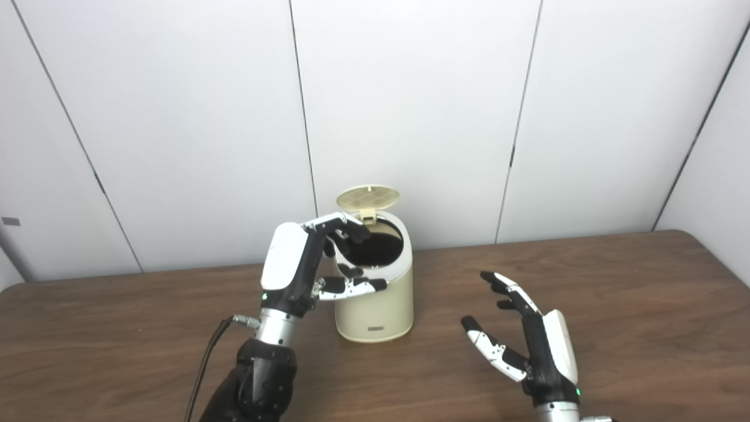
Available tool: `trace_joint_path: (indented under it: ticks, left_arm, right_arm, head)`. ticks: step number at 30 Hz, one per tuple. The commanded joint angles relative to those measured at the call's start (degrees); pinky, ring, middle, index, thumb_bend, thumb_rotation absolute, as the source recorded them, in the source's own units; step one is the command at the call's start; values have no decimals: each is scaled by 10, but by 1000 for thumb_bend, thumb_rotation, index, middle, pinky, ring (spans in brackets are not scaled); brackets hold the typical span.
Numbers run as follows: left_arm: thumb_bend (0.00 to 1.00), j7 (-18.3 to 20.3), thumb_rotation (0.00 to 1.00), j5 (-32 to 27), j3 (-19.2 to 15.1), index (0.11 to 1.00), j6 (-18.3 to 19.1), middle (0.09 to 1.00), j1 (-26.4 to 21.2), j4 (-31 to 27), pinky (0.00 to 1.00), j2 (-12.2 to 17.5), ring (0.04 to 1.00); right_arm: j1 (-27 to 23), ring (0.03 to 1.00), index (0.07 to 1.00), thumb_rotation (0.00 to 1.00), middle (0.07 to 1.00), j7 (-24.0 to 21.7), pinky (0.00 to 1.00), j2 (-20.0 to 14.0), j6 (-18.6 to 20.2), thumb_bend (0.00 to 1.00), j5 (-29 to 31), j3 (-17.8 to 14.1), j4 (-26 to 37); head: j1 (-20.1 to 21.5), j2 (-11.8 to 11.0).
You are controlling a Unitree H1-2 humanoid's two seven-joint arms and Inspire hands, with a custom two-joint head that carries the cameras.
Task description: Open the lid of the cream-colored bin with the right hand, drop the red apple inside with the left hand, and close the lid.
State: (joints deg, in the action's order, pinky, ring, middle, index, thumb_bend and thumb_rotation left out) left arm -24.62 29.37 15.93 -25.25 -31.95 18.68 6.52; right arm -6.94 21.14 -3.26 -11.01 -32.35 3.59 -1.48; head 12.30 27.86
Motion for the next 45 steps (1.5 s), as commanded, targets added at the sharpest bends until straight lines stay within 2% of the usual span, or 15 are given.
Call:
trace_joint_path:
  ticks: [1, 7, 13, 17, 19, 22, 25, 26, 27, 28, 29, 31, 32, 38, 45]
  left_arm:
    - [522, -36, 1, -27, 12, 506, -17, 458, -26, -19, 270, 12, 337]
    - [517, -85, 0, -66, 36, 493, -17, 473, -26, -45, 279, 26, 361]
    - [512, -178, 0, -62, 57, 495, -17, 481, -30, -67, 347, 57, 426]
    - [509, -193, 0, -88, 61, 501, -17, 476, -17, -85, 337, 78, 419]
    - [507, -181, 0, -129, 48, 504, -17, 473, 2, -103, 336, 82, 417]
    - [504, -148, 0, -182, 17, 506, -17, 478, 38, -127, 376, 83, 447]
    - [478, -102, 79, -217, -7, 498, -17, 575, 77, -141, 482, 98, 539]
    - [414, -85, 426, -224, -15, 594, -17, 615, 91, -142, 523, 104, 579]
    - [392, -69, 631, -232, -23, 653, -17, 645, 103, -142, 550, 108, 608]
    - [401, -47, 768, -247, -31, 697, -17, 672, 117, -142, 570, 110, 633]
    - [446, -29, 816, -260, -40, 722, -17, 692, 128, -142, 588, 110, 653]
    - [514, 4, 874, -273, -57, 758, -17, 728, 148, -136, 629, 106, 690]
    - [529, 16, 888, -275, -65, 766, -16, 735, 155, -131, 641, 103, 697]
    - [585, 83, 949, -277, -96, 801, -17, 784, 186, -100, 700, 87, 754]
    - [504, 97, 939, -251, -106, 781, -17, 769, 199, -37, 661, 54, 734]
  right_arm:
    - [0, 793, 783, 518, 808, 10, 687, 19, -10, 265, -1, 11, -13]
    - [-1, 793, 785, 516, 809, 12, 687, 20, -10, 260, -1, 11, -14]
    - [-2, 793, 788, 500, 810, 15, 687, 18, -16, 261, 0, 12, -19]
    - [-3, 790, 785, 489, 807, 16, 682, 16, -18, 258, 1, 12, -20]
    - [-4, 795, 790, 482, 810, 15, 689, 14, -18, 256, 3, 12, -17]
    - [-10, 803, 805, 536, 819, 18, 699, 7, -31, 271, 2, 12, -10]
    - [-23, 821, 820, 675, 837, 16, 729, -11, -41, 325, -13, 15, 1]
    - [-28, 834, 833, 729, 852, 9, 738, -21, -36, 354, -22, 17, 11]
    - [-35, 849, 852, 786, 870, 3, 750, -31, -34, 381, -30, 19, 20]
    - [-42, 867, 873, 847, 888, -7, 767, -42, -25, 421, -41, 20, 31]
    - [-50, 884, 893, 918, 903, -21, 791, -50, -11, 482, -49, 21, 45]
    - [-65, 927, 943, 983, 944, -63, 846, -61, 29, 625, -59, 19, 87]
    - [-73, 940, 958, 992, 958, -82, 862, -64, 48, 654, -63, 18, 109]
    - [-142, 996, 997, 1000, 999, -189, 929, -88, 140, 714, -87, 21, 207]
    - [-225, 1000, 992, 1000, 1000, -279, 920, -99, 197, 713, -111, 28, 243]
  head:
    - [0, 0]
    - [0, 0]
    - [0, -1]
    - [-1, -2]
    - [-3, -3]
    - [-8, -4]
    - [-6, -5]
    - [-4, -6]
    - [-4, -6]
    - [-4, -6]
    - [-5, -7]
    - [-7, -8]
    - [-7, -8]
    - [-4, -11]
    - [-10, -11]
